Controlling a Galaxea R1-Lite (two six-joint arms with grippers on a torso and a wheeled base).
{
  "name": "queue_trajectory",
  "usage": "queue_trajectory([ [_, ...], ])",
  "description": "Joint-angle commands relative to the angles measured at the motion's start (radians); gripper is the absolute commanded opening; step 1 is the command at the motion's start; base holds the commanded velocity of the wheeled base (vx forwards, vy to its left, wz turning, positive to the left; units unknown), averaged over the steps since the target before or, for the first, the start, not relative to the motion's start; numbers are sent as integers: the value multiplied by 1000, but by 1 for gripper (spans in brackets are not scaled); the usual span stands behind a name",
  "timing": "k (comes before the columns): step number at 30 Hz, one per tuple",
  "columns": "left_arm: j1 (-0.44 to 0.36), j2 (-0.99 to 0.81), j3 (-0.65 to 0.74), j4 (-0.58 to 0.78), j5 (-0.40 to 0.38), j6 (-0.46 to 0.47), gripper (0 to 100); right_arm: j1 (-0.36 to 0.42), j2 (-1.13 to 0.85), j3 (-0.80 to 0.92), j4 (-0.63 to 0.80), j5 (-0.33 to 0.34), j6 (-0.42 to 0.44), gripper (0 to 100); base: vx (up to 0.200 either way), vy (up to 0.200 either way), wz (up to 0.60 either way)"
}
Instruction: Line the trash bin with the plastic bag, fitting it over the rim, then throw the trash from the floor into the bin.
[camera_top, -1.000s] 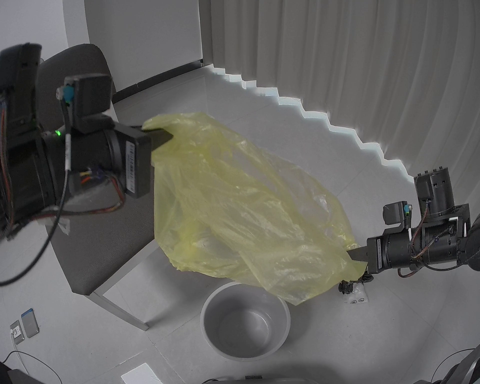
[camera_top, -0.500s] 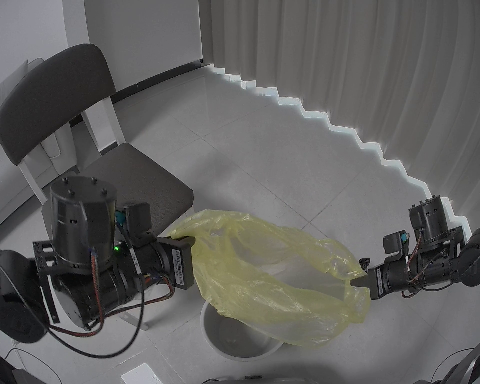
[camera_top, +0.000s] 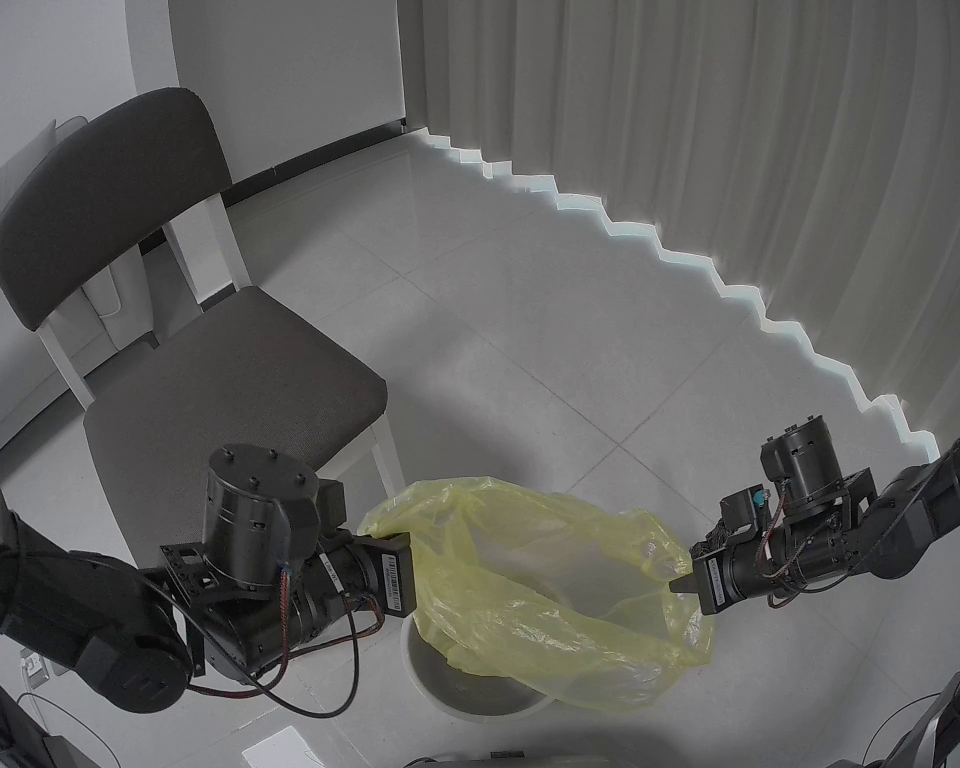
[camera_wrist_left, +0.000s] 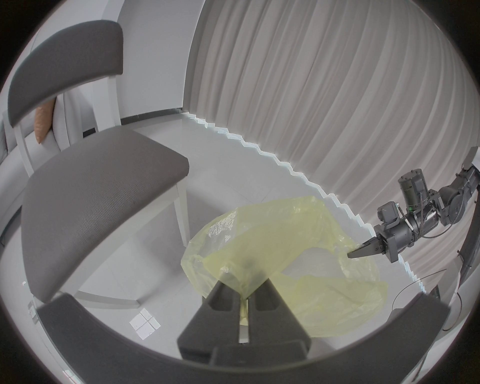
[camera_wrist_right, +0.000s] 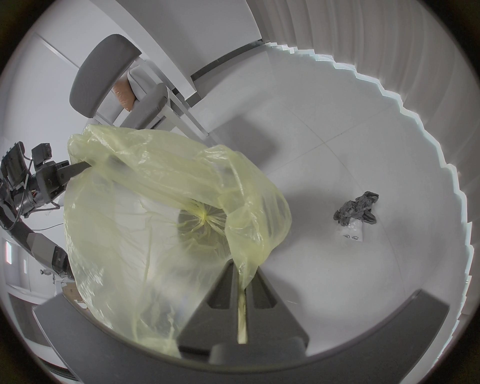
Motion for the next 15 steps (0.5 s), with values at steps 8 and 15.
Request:
queue_trajectory([
  [8, 103, 121, 142, -155, -112, -6, 0, 86, 146, -86, -29, -4, 9, 0, 0, 0, 0],
  [15, 250, 233, 263, -383, -222, 12, 0, 120, 206, -143, -21, -10, 12, 0, 0, 0, 0],
])
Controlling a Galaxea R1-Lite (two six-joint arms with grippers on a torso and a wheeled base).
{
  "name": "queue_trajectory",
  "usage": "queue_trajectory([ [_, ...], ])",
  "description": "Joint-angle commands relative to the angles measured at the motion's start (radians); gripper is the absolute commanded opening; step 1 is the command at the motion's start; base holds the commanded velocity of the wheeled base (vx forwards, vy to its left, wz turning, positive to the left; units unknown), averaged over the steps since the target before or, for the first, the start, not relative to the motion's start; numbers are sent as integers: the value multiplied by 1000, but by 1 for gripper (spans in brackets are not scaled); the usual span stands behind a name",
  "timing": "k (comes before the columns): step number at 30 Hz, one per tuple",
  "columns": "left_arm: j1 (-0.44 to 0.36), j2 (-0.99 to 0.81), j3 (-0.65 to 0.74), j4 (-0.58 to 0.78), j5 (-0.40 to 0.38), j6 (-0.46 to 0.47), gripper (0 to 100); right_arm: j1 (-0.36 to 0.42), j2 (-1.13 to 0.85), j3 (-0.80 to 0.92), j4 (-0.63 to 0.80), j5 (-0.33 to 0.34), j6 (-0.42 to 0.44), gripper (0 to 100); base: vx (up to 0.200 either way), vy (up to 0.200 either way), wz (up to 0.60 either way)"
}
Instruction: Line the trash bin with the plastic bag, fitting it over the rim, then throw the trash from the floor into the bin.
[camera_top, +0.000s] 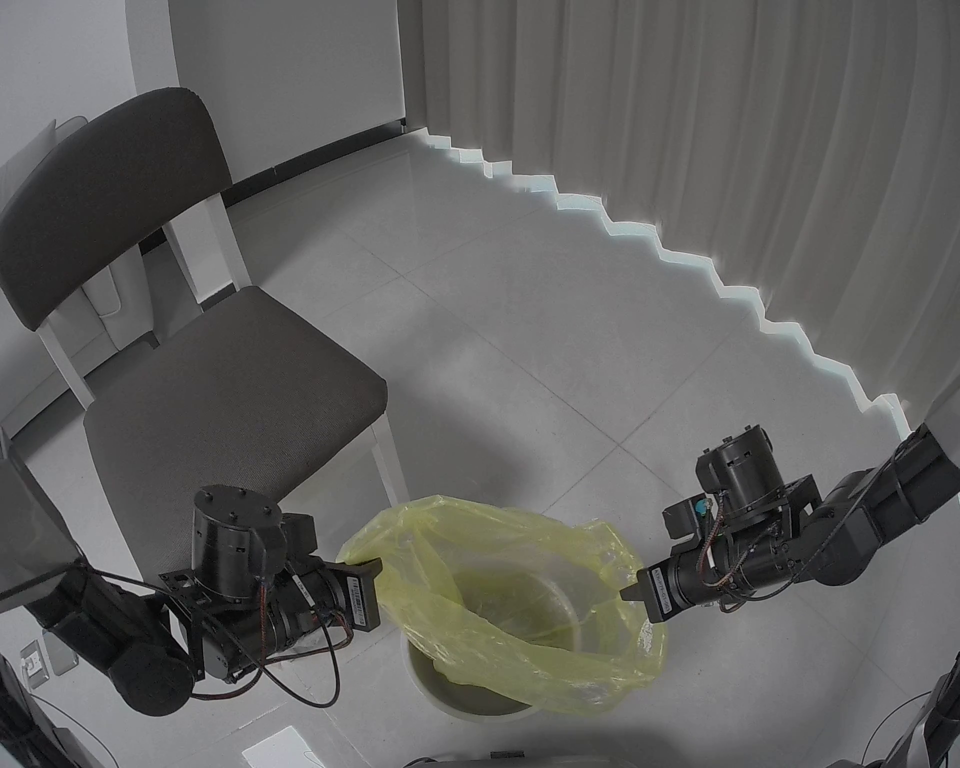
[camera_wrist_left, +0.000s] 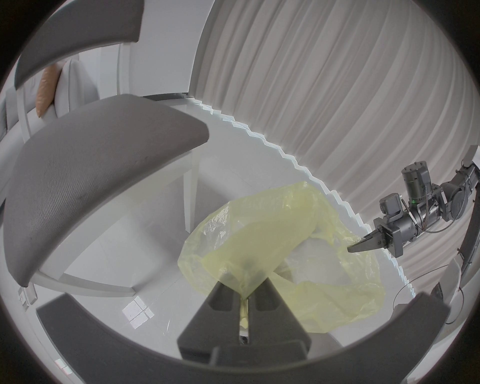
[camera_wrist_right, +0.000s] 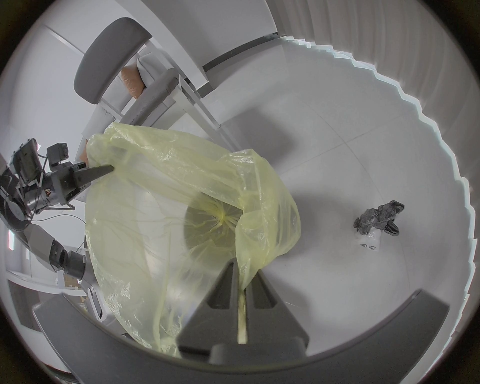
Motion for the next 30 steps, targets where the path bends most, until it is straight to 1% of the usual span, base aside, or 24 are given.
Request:
queue_trajectory([
  [1, 114, 124, 85, -120, -62, 21, 0, 26, 68, -43, 6, -4, 1, 0, 0, 0, 0],
  [3, 134, 178, 101, -197, -79, 38, 0, 23, 78, -49, 6, -6, 1, 0, 0, 0, 0],
  [5, 131, 209, 109, -250, -82, 41, 0, 18, 85, -50, 6, -6, 0, 0, 0, 0, 0],
  [6, 121, 236, 117, -292, -82, 42, 0, 12, 88, -50, 6, -6, 0, 0, 0, 0, 0],
  [7, 117, 244, 120, -304, -82, 42, 0, 9, 89, -49, 6, -6, -2, 0, 0, 0, 0],
  [8, 97, 269, 121, -336, -83, 42, 0, 0, 95, -49, 6, -6, -3, 0, 0, 0, 0],
  [12, 49, 342, 112, -405, -82, 42, 0, -20, 109, -49, 4, -6, -5, 0, 0, 0, 0],
  [16, 40, 361, 129, -467, -88, 42, 0, -20, 103, -40, 6, -6, -2, 0, 0, 0, 0],
  [21, 57, 342, 167, -543, -146, 44, 0, -20, 100, -43, 10, -6, -2, 0, 0, 0, 0],
  [25, 80, 341, 192, -563, -162, 93, 0, -16, 97, -49, 18, -6, 1, 0, -200, 0, 0],
  [30, 95, 338, 195, -566, -163, 98, 0, -16, 88, -47, 18, -6, 1, 0, -200, 0, 0],
])
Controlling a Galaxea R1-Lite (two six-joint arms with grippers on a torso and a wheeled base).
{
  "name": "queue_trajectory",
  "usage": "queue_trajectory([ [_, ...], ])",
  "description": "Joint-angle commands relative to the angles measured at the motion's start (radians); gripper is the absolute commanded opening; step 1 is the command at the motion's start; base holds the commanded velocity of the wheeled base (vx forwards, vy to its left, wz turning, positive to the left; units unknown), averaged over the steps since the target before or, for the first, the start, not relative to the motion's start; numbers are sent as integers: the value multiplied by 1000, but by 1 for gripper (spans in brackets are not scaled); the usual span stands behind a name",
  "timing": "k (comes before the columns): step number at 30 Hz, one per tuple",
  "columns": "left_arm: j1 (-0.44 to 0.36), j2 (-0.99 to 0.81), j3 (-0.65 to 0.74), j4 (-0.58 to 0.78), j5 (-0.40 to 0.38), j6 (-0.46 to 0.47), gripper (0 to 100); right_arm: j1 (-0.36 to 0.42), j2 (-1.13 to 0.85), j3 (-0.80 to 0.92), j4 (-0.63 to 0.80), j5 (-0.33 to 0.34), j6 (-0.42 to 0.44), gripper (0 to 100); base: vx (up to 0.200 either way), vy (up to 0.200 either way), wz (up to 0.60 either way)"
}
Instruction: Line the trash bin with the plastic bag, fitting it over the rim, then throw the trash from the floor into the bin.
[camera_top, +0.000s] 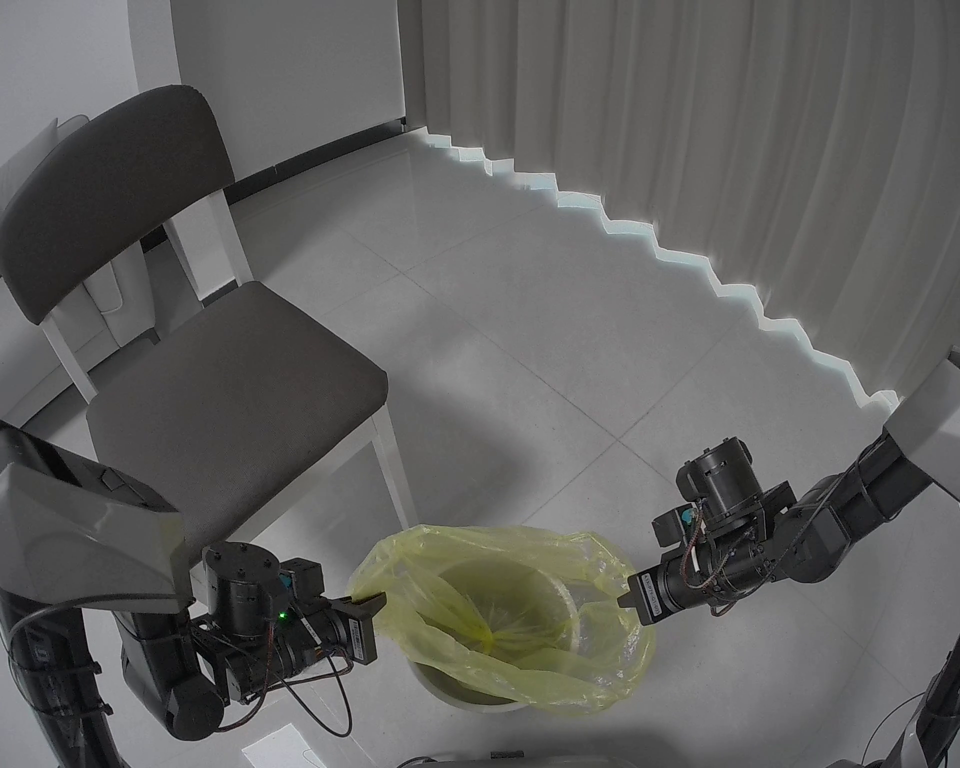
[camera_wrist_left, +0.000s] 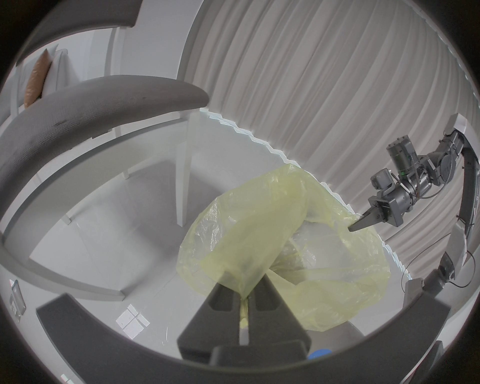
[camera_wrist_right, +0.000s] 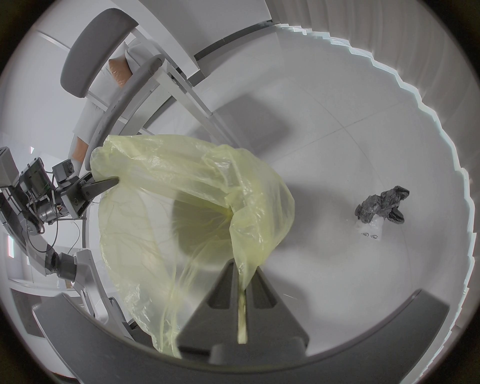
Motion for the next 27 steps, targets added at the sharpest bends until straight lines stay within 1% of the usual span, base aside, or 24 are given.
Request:
queue_trajectory([
  [1, 9, -3, 4, -11, -2, -2, 0, 1, -11, -1, -1, 1, 0, 0, -200, 0, 0],
  [3, 9, 1, -1, -45, -7, -8, 0, 1, -13, -4, -1, 1, 0, 0, -200, 0, 0],
  [7, 26, 32, -47, -94, -5, -8, 0, -5, -13, -33, -4, 1, 2, 0, 0, 0, 0],
  [10, 30, 57, -96, -94, 7, -8, 0, -25, -8, -70, -1, 2, 2, 0, 0, 0, 0],
  [14, 32, 96, -110, -97, 7, -8, 0, -33, 5, -114, -1, 2, 2, 0, 0, 0, 0],
  [17, 47, 124, -126, -110, 4, -8, 0, -36, 38, -157, 1, 4, 2, 0, 0, 0, 0],
  [19, 59, 155, -169, -110, 5, -10, 0, -39, 90, -218, 10, 5, 3, 0, 0, 0, 0],
  [23, 58, 164, -163, -110, 2, -8, 0, -31, 136, -264, 67, 5, 2, 0, 0, 0, 0],
  [27, 82, 188, -180, -110, -5, -10, 0, -25, 185, -278, 62, 8, -4, 0, 0, 0, 0],
])
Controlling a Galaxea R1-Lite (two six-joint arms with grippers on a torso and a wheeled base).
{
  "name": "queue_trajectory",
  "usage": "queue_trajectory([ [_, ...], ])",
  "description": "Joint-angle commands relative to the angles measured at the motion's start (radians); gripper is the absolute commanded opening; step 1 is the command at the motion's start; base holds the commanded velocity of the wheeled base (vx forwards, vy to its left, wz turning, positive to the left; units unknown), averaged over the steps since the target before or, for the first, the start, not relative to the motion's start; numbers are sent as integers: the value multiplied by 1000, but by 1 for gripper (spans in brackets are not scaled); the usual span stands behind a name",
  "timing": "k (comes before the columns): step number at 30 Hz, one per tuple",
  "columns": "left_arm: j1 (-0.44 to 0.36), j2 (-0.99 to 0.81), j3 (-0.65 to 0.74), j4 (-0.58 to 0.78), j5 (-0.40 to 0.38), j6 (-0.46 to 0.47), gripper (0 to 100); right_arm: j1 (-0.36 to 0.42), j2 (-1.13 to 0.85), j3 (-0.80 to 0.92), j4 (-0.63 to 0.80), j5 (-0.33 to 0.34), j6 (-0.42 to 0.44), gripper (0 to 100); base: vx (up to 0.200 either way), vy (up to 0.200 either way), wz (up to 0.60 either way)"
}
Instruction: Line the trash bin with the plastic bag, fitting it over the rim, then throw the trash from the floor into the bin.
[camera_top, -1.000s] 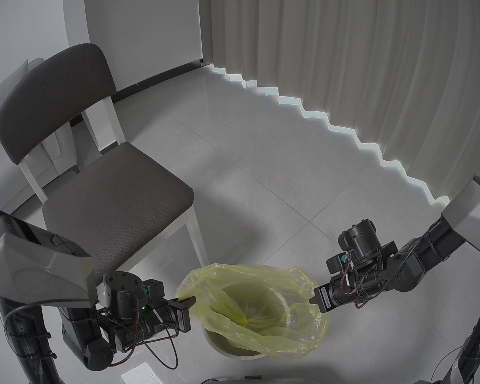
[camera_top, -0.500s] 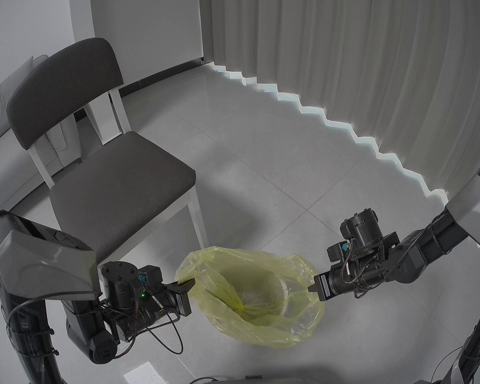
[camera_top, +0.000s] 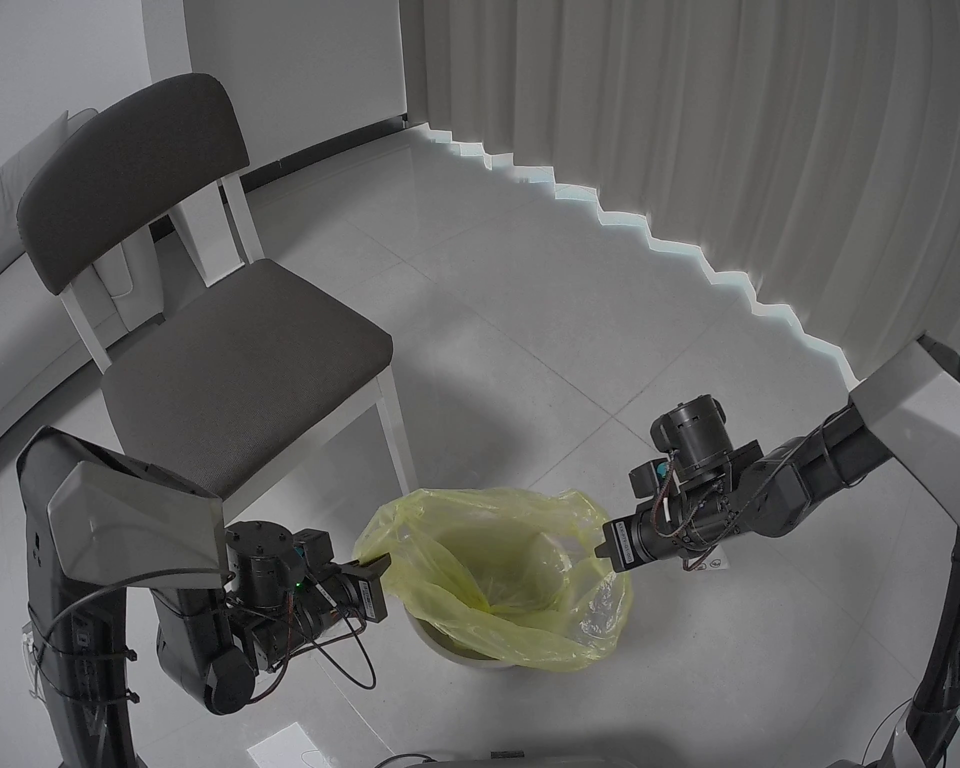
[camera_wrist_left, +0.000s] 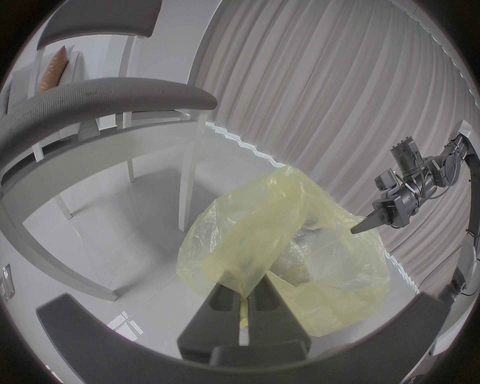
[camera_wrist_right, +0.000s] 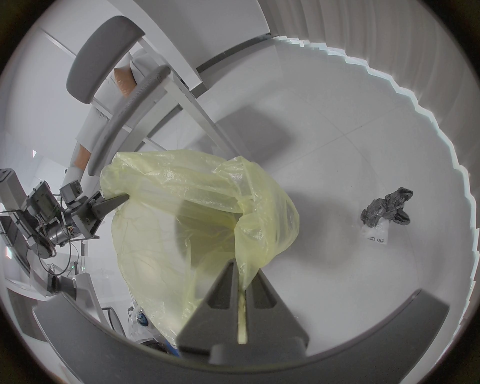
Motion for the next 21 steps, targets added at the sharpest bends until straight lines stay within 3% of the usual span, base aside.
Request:
queue_trajectory([
  [1, 52, 75, -41, -18, -3, 0, 0, 6, 122, -63, 0, -2, -2, 0, 0, 0, 0],
  [9, 47, 107, -4, -18, -45, 0, 0, 14, 176, -89, 22, 0, 1, 0, 0, 0, 0],
  [20, 62, 184, -64, -18, -49, 6, 0, -3, 228, -103, 19, -3, -12, 0, 0, 0, 0],
  [21, 62, 183, -62, -18, -49, 6, 0, -8, 225, -102, 19, -5, -13, 100, 0, 0, 0],
])
